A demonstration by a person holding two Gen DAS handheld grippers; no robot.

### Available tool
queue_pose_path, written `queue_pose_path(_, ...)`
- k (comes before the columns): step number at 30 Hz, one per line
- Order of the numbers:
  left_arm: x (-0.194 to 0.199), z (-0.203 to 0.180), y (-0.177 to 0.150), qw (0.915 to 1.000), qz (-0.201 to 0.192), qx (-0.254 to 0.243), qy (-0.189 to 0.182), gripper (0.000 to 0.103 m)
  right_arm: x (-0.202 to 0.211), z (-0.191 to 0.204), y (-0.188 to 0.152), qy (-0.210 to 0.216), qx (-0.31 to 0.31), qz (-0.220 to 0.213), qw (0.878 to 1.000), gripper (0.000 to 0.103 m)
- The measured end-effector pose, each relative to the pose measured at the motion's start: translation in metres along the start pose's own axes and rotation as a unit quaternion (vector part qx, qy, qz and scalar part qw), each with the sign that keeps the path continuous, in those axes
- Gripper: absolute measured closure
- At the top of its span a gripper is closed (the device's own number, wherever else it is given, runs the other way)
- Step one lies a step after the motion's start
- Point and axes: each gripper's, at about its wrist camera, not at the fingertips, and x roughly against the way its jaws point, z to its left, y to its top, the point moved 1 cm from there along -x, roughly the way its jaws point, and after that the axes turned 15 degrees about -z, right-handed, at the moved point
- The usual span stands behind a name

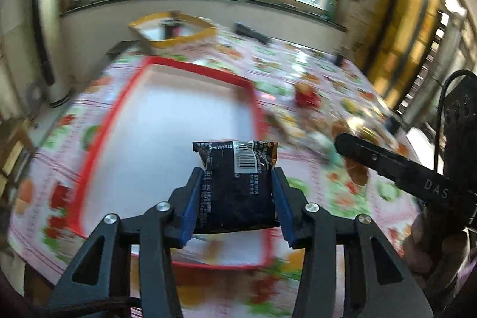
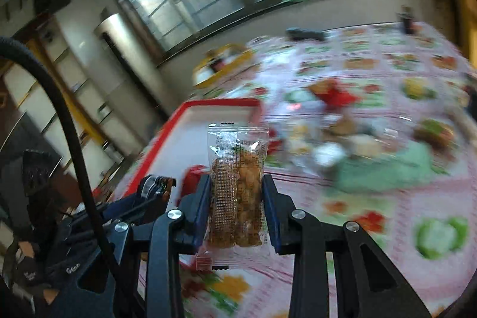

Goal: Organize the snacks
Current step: 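Carry both bags into the tray and open both tools, then grasp the green packet with the left tool while the right grasps the red-labelled clear bag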

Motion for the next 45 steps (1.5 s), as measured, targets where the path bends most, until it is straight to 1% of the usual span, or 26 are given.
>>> queue_pose_path(4,-0.025,0.030,0.003,0.9993,0.016,0.008,0.031,0.056,-0.055,0.012,0.013,0.019,0.003,0.028,0.999,0.070)
queue_pose_path(6,-0.045,0.041,0.002,0.9982,0.035,0.005,0.047,0.056,-0.083,0.016,0.018,0.013,0.006,0.038,0.999,0.070)
queue_pose_path(7,-0.049,0.044,0.000,0.9978,0.040,0.006,0.054,0.056,-0.097,0.016,0.021,0.015,0.000,0.042,0.999,0.070)
queue_pose_path(9,-0.058,0.048,-0.002,0.9977,0.048,0.007,0.049,0.056,-0.121,0.013,0.027,0.005,0.002,0.051,0.999,0.070)
queue_pose_path(11,-0.067,0.048,-0.005,0.9969,0.058,-0.001,0.053,0.056,-0.133,0.014,0.027,-0.003,0.011,0.054,0.998,0.070)
queue_pose_path(14,-0.076,0.045,-0.012,0.9955,0.073,-0.018,0.057,0.056,-0.158,0.016,0.022,-0.009,0.015,0.072,0.997,0.070)
queue_pose_path(19,-0.079,0.049,-0.016,0.9941,0.079,-0.029,0.068,0.056,-0.172,0.022,0.007,-0.028,0.040,0.091,0.995,0.070)
queue_pose_path(22,-0.077,0.052,-0.016,0.9942,0.076,-0.027,0.072,0.055,-0.181,0.022,0.000,-0.039,0.046,0.103,0.993,0.070)
queue_pose_path(23,-0.078,0.051,-0.016,0.9938,0.074,-0.032,0.077,0.050,-0.184,0.021,-0.002,-0.037,0.044,0.110,0.992,0.069)
queue_pose_path(24,-0.079,0.052,-0.016,0.9933,0.076,-0.033,0.080,0.038,-0.185,0.020,-0.005,-0.038,0.037,0.115,0.992,0.067)
queue_pose_path(25,-0.080,0.054,-0.016,0.9931,0.078,-0.029,0.083,0.032,-0.184,0.019,-0.004,-0.039,0.032,0.110,0.993,0.066)
queue_pose_path(26,-0.078,0.054,-0.016,0.9935,0.075,-0.026,0.081,0.029,-0.181,0.019,-0.002,-0.037,0.028,0.104,0.994,0.063)
queue_pose_path(27,-0.074,0.053,-0.015,0.9942,0.070,-0.023,0.079,0.029,-0.176,0.020,0.001,-0.027,0.023,0.098,0.995,0.056)
queue_pose_path(28,-0.068,0.052,-0.013,0.9953,0.059,-0.019,0.075,0.029,-0.168,0.020,0.006,-0.020,0.017,0.089,0.996,0.053)
queue_pose_path(29,-0.058,0.048,-0.009,0.9968,0.042,-0.015,0.066,0.026,-0.162,0.021,0.010,-0.018,0.014,0.081,0.996,0.049)
queue_pose_path(30,-0.051,0.044,-0.005,0.9975,0.029,-0.014,0.063,0.019,-0.149,0.021,0.018,-0.015,0.010,0.066,0.998,0.047)
queue_pose_path(31,-0.041,0.039,-0.001,0.9981,0.012,-0.012,0.060,0.017,-0.130,0.020,0.026,-0.007,0.008,0.044,0.999,0.045)
queue_pose_path(32,-0.029,0.031,0.003,0.9986,-0.007,-0.013,0.051,0.012,-0.115,0.020,0.032,-0.001,0.005,0.029,1.000,0.039)
queue_pose_path(33,-0.022,0.023,0.007,0.9989,-0.019,-0.015,0.040,0.007,-0.090,0.017,0.038,0.012,-0.003,0.008,1.000,0.033)
queue_pose_path(35,-0.007,-0.001,0.011,0.9987,-0.043,-0.027,0.012,0.002,-0.052,0.006,0.041,0.028,-0.017,-0.019,0.999,0.030)
queue_pose_path(37,0.000,-0.025,0.011,0.9974,-0.056,-0.040,-0.023,0.002,-0.020,-0.008,0.041,0.033,-0.032,-0.040,0.998,0.027)
queue_pose_path(39,-0.001,-0.051,0.009,0.9950,-0.058,-0.054,-0.060,0.000,0.012,-0.034,0.037,0.013,-0.056,-0.059,0.997,0.026)
queue_pose_path(41,-0.009,-0.083,0.004,0.9909,-0.050,-0.090,-0.086,0.000,0.036,-0.063,0.038,0.009,-0.094,-0.061,0.994,0.026)
queue_pose_path(42,-0.014,-0.097,0.001,0.9881,-0.046,-0.113,-0.093,0.000,0.044,-0.077,0.040,0.010,-0.111,-0.058,0.992,0.026)
queue_pose_path(43,-0.021,-0.118,-0.004,0.9826,-0.038,-0.145,-0.110,0.000,0.055,-0.095,0.046,0.013,-0.125,-0.053,0.991,0.026)
queue_pose_path(45,-0.030,-0.141,-0.009,0.9756,-0.025,-0.174,-0.131,0.000,0.069,-0.119,0.058,-0.008,-0.123,-0.054,0.991,0.025)
